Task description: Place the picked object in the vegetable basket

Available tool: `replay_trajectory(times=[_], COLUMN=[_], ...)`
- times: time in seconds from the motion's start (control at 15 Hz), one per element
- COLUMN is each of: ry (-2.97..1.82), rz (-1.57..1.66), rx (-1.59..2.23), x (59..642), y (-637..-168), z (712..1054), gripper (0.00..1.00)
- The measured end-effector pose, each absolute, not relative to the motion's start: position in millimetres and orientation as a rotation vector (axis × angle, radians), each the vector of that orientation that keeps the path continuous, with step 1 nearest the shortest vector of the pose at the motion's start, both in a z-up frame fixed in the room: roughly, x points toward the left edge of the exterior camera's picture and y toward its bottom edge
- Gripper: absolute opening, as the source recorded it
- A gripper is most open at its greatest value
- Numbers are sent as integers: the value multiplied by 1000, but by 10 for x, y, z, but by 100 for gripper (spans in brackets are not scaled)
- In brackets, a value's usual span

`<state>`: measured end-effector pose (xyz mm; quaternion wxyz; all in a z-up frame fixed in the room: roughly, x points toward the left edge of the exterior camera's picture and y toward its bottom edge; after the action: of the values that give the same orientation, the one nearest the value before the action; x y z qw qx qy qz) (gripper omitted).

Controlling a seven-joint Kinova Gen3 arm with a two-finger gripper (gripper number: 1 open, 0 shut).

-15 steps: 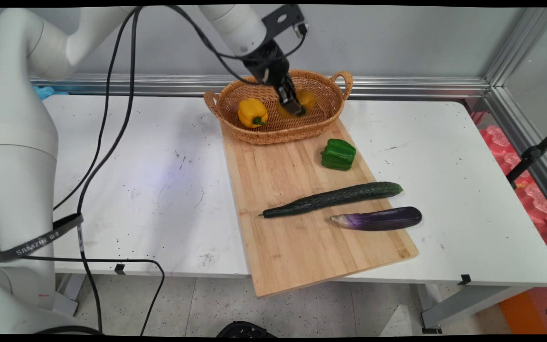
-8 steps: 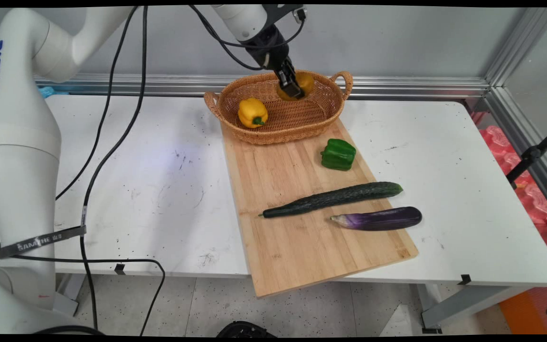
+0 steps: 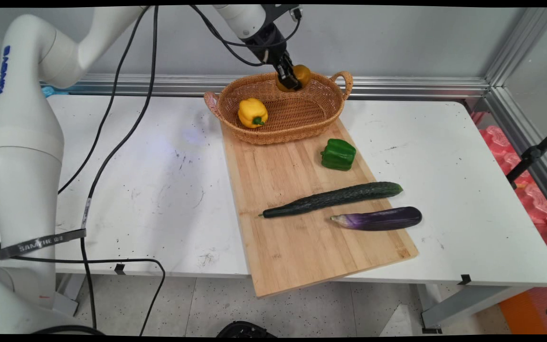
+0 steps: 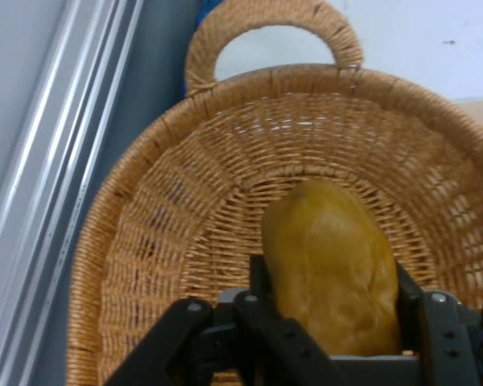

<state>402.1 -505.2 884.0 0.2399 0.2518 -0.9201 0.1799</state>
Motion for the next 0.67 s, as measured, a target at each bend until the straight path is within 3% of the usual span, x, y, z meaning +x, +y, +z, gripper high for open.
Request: replay_trajectory(times=[0.67], ry=[-2474], rz=[508], rx=[702], x=[4128], y=[-5286], z=[8565], gripper=[0])
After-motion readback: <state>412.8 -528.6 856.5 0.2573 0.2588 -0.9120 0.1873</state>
